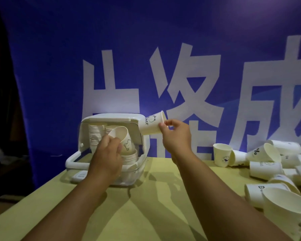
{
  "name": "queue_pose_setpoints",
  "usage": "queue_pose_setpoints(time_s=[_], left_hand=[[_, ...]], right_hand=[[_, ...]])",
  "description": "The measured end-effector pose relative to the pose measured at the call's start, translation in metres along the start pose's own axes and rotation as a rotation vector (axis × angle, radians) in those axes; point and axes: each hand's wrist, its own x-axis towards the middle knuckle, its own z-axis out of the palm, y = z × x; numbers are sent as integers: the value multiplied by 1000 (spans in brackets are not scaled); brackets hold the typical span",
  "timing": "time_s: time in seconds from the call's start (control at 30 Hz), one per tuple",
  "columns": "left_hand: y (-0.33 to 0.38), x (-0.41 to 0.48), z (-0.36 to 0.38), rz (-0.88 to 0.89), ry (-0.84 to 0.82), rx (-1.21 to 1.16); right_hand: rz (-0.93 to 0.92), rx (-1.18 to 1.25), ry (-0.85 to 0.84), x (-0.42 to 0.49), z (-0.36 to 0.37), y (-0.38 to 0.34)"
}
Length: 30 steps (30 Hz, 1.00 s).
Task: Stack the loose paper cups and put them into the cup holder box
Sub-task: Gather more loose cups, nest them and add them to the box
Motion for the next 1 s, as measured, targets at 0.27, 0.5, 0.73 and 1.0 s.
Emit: queue_pose_setpoints(time_s=[0.27, 0.5, 0.73, 1.0], left_hand=[[2, 1, 5, -19, -172, 117], [4, -1, 12, -119, -355, 57], [5, -3, 10, -234, -193, -171], [-1, -5, 13, -65, -162, -87]], right_hand=[[-205, -185, -85, -5, 17, 10], [-335, -334, -143, -14, 25, 10], [-433, -677, -386, -25, 32, 18], [-295, -399, -422, -32, 40, 22]])
